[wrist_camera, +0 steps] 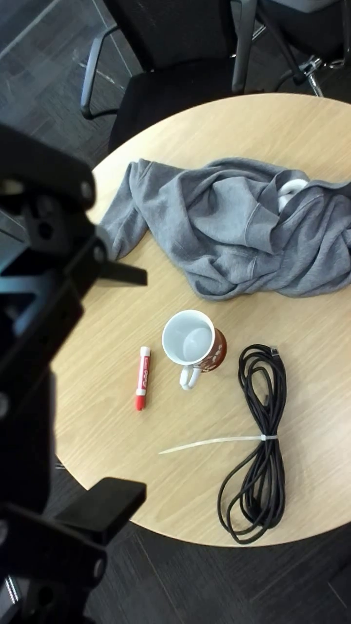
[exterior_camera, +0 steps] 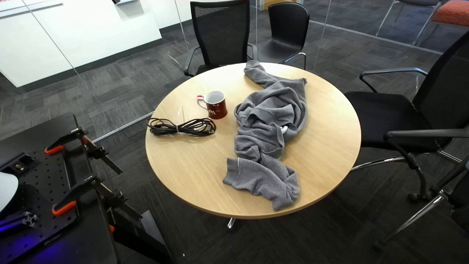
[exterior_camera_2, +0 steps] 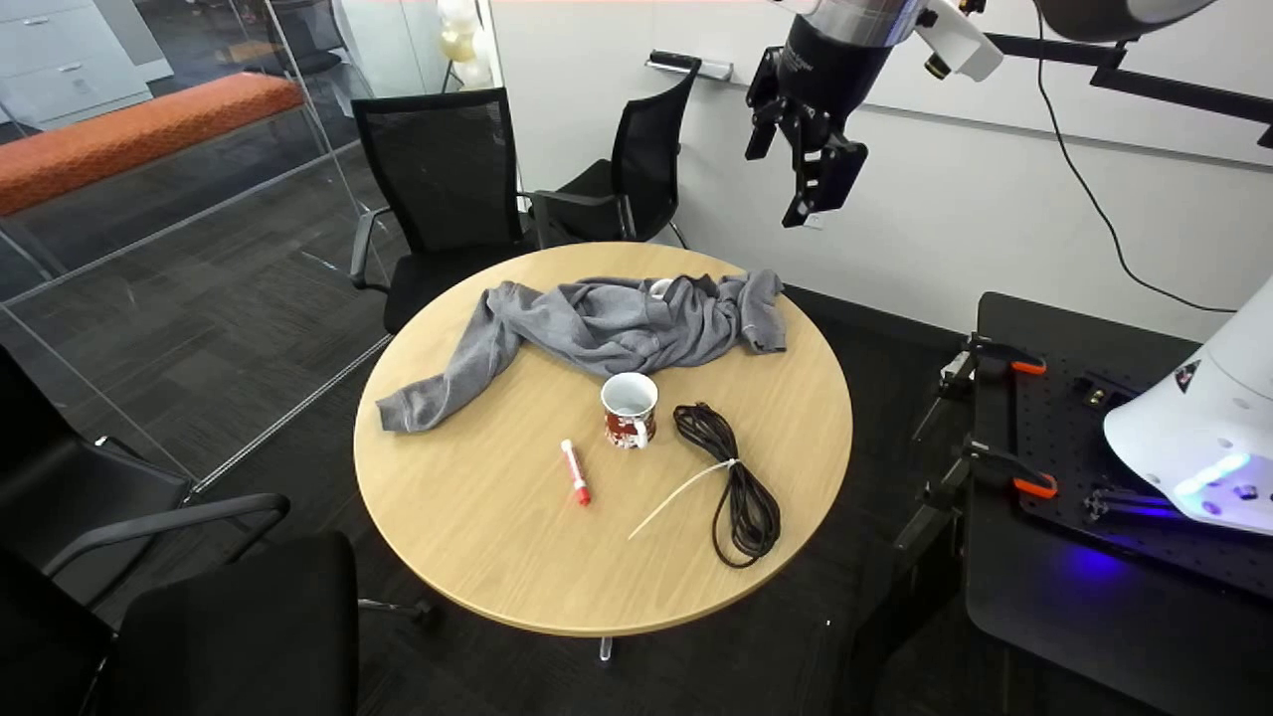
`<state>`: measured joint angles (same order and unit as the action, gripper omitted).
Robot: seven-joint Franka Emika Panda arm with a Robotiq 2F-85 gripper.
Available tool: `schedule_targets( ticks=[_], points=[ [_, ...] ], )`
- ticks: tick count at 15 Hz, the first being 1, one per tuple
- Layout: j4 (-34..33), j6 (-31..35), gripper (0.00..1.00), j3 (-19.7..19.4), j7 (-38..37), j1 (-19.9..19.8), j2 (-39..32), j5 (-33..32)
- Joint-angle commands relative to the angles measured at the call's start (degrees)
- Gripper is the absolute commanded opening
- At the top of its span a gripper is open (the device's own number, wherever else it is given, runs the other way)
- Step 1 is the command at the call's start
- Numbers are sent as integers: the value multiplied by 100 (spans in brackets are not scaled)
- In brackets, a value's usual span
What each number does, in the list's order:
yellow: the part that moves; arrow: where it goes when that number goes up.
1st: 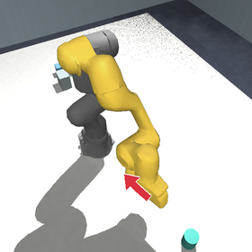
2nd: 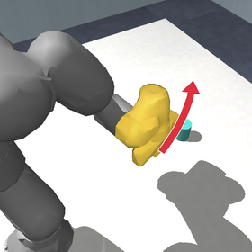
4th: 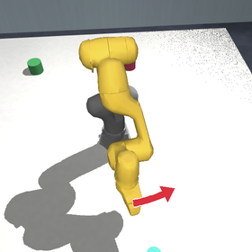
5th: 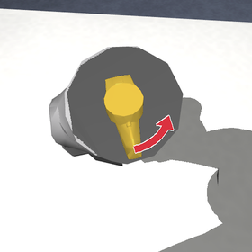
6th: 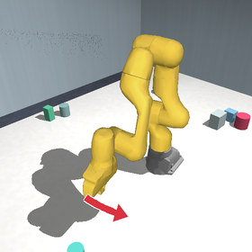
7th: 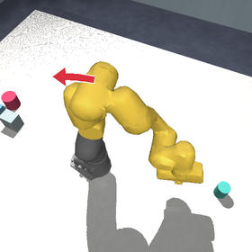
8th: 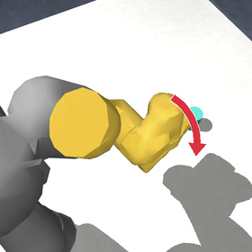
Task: Put the marker in the mug
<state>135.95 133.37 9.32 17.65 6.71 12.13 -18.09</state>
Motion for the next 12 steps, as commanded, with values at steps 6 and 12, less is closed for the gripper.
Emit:
schedule_targets(
  ticks=[6,12],
  points=[
    [-932,64,100,71,-472,11,-1025,-1082],
    [-2086,-160,100,55,431,209,-2331,-1526]
  ],
)
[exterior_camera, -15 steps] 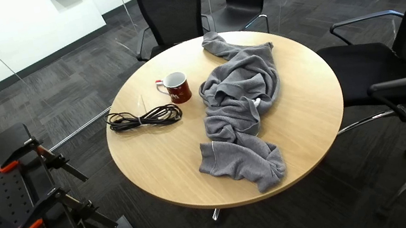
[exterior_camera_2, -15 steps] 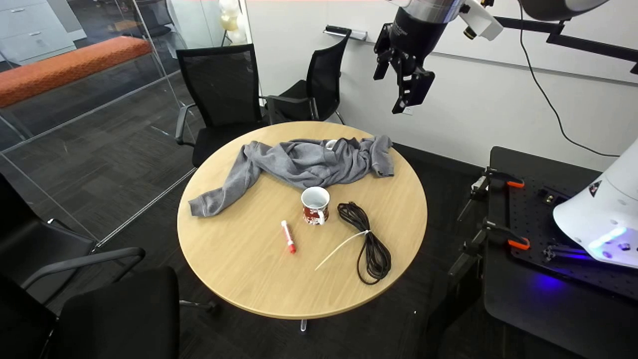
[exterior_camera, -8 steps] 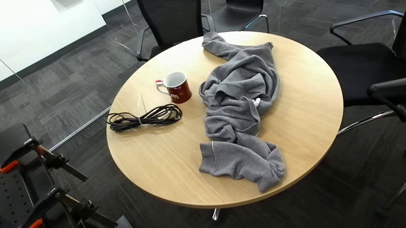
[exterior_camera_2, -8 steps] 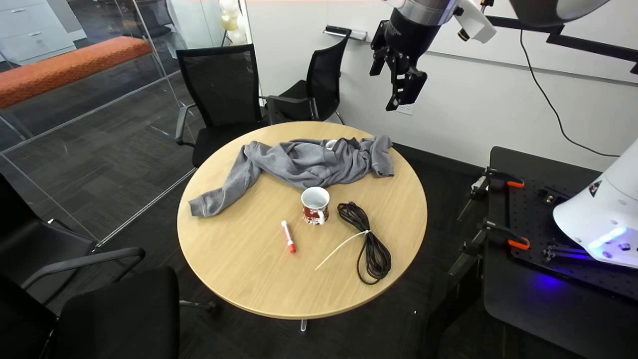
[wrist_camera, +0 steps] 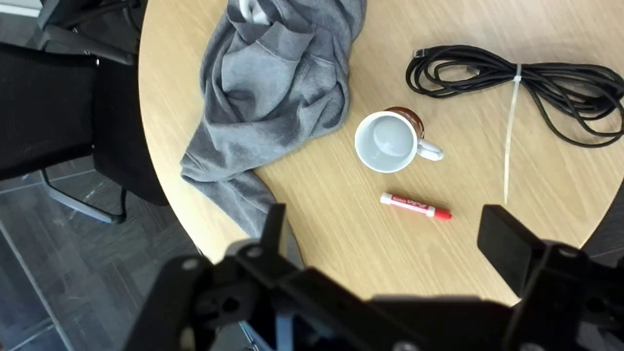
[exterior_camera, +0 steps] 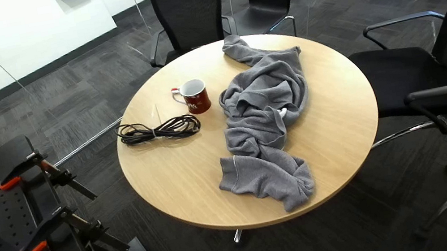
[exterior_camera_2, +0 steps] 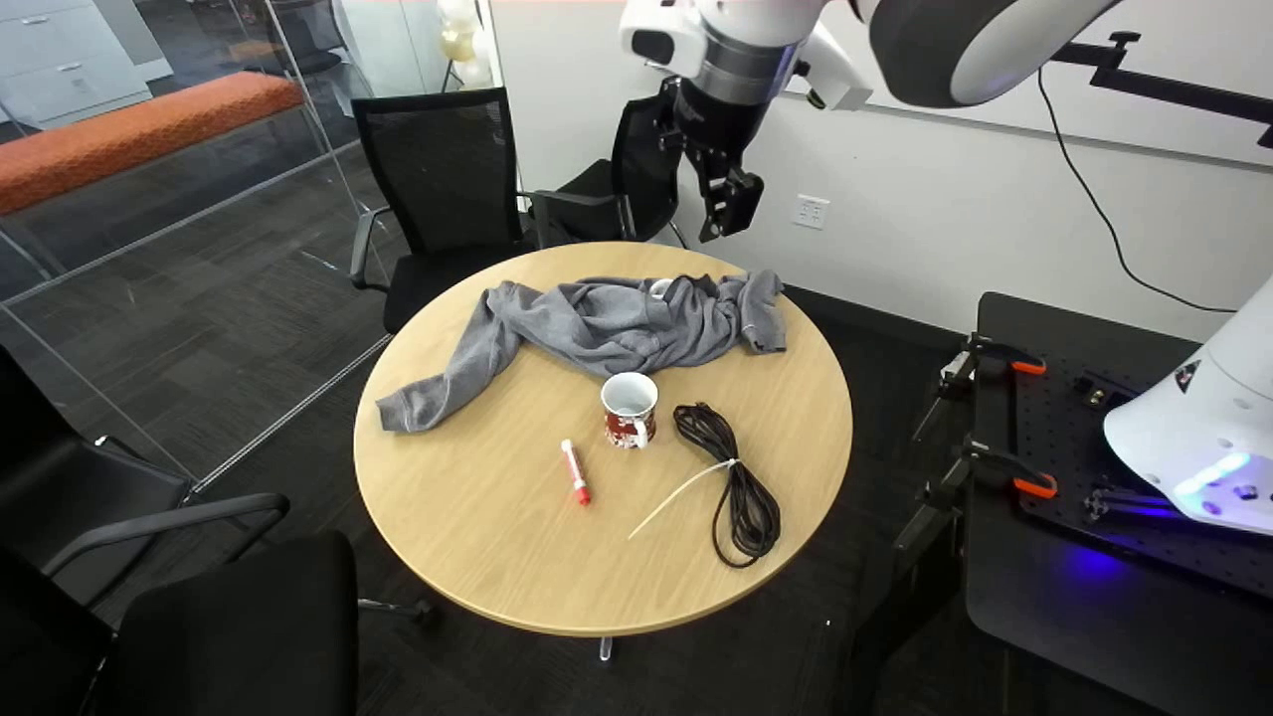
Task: Put the marker in the mug
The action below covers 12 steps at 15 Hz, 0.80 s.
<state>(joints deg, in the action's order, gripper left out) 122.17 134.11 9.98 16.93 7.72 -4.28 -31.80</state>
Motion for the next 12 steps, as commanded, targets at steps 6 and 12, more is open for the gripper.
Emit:
schedule_targets(
  ticks=[6,12],
  points=[
    [-1417,-151,100,46,2127,136,-1744,-97],
    [-1774,196,100,-24,3187,197,-2434,-179]
  ],
)
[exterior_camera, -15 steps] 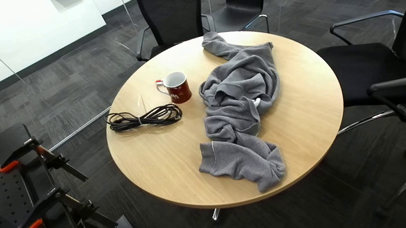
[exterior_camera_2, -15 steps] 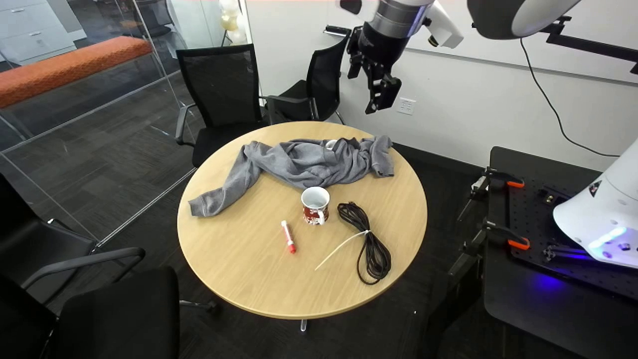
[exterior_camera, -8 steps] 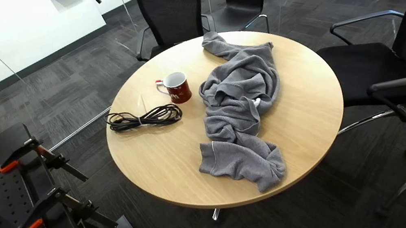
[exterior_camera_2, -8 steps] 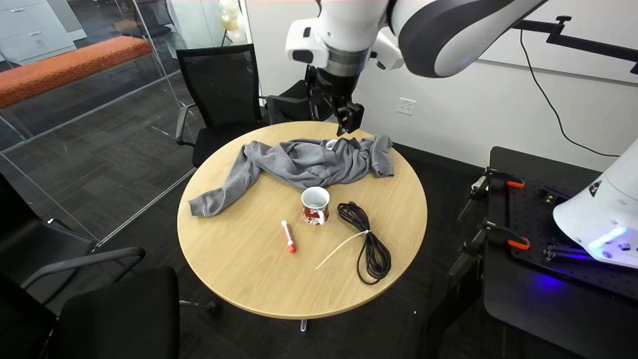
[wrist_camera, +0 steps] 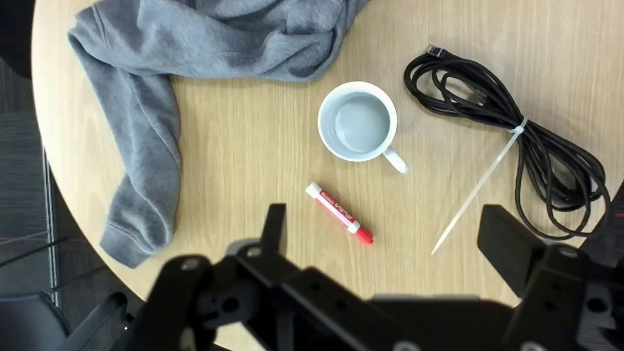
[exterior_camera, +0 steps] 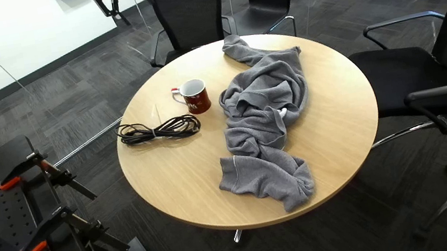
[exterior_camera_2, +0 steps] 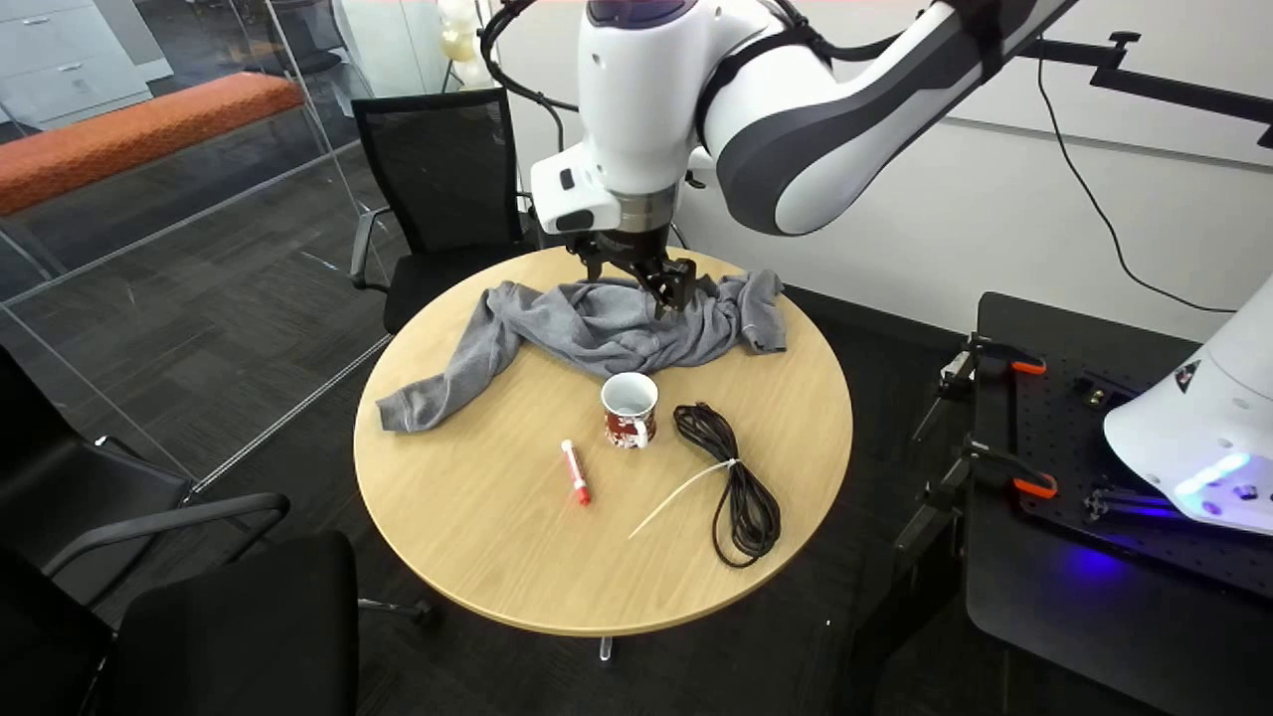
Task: Put the marker in the mug
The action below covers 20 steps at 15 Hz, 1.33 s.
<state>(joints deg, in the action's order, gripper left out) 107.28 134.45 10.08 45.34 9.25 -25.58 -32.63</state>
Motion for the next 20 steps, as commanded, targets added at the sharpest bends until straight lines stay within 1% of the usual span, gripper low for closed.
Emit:
schedule_targets(
  ticks=[1,4,6,7,10,14,15,17,19,20],
  points=[
    [-307,242,100,-62,378,70,-370,-130],
    [-366,581,100,-82,511,83,-609,-149],
    [-390,747,100,-25,646,38,-764,6],
    [-236,601,100,-75,501,87,-584,17],
    [-290,690,100,-77,535,89,-735,22],
    [-321,691,100,-78,536,90,-741,23],
    [-339,834,100,-59,590,74,-826,5],
    [-389,1150,100,-94,655,96,-1023,-163],
    [-496,1414,100,-300,598,255,-1295,-572],
    [-503,1620,100,-312,628,234,-1421,-706]
  ],
)
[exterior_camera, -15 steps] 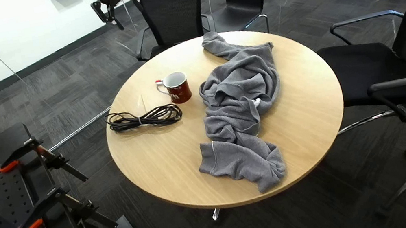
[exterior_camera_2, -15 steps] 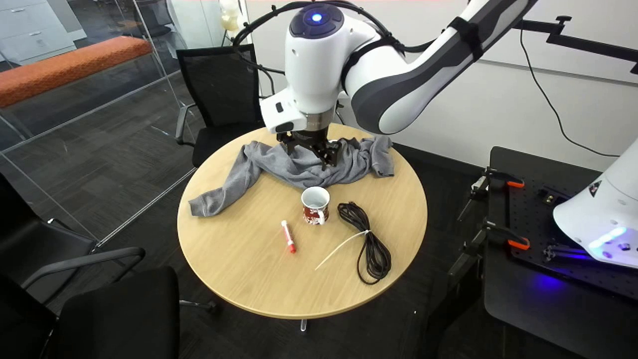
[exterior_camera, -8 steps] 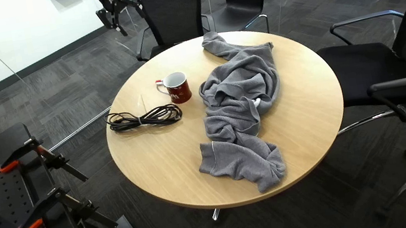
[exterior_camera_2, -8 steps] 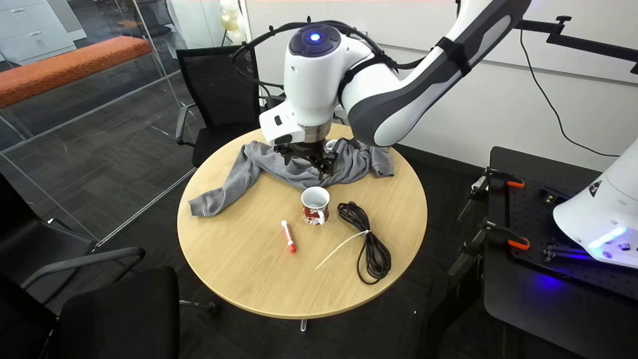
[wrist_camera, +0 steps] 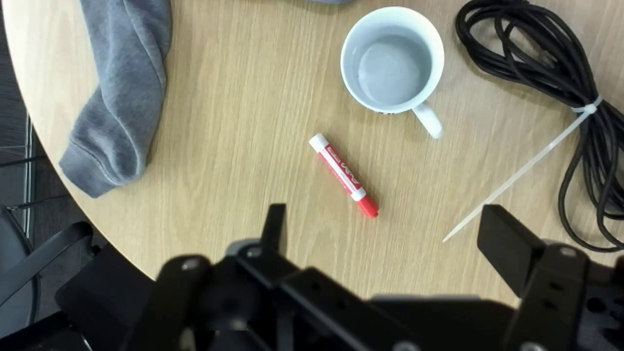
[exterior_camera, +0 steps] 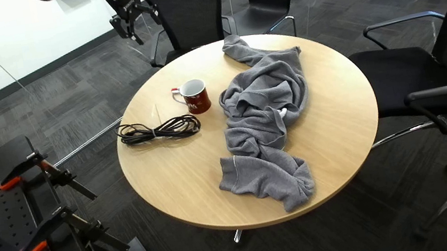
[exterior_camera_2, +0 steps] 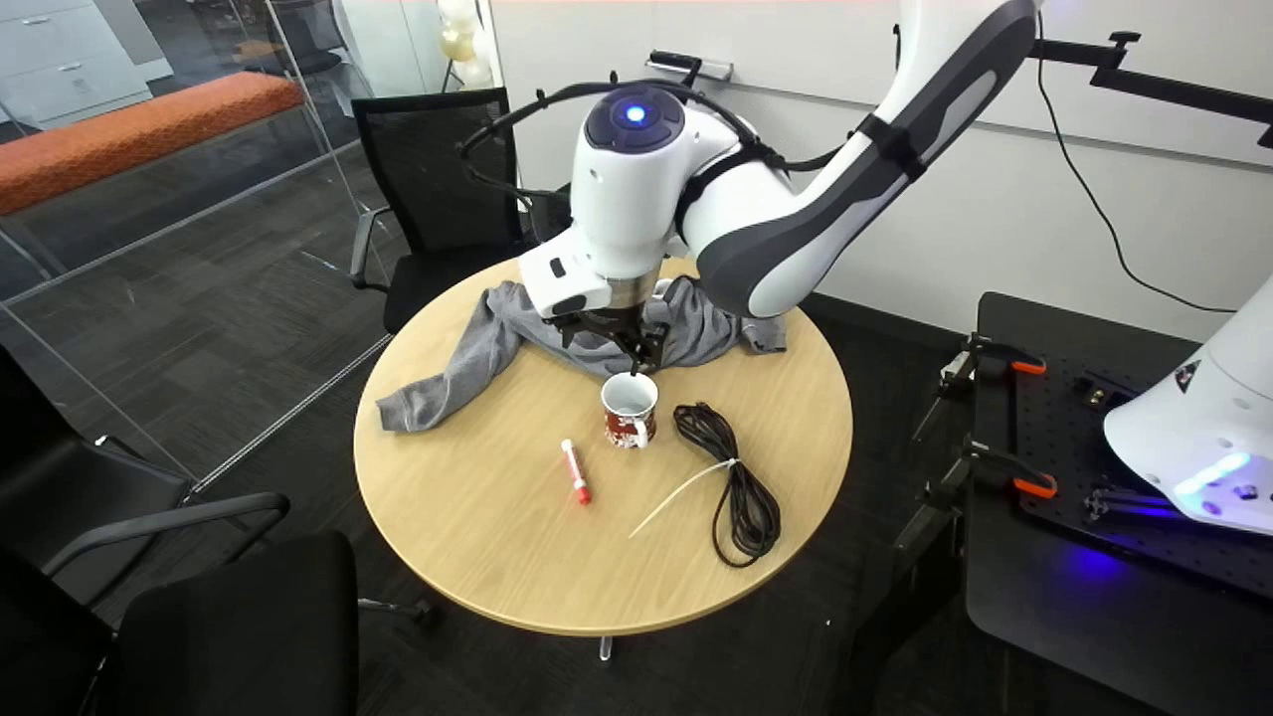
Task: Put the marker in the mug
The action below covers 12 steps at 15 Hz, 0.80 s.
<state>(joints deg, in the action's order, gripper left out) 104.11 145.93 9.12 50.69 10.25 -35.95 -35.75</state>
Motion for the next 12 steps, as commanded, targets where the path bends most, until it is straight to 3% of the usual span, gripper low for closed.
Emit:
schedule_targets(
  ticks=[1,5,12],
  points=[
    [-200,644,100,-228,139,109,-511,-513],
    [-381,1263,100,-240,187,11,-1051,-787],
    [-873,1310,100,-75,806,-101,-1681,-636]
  ],
)
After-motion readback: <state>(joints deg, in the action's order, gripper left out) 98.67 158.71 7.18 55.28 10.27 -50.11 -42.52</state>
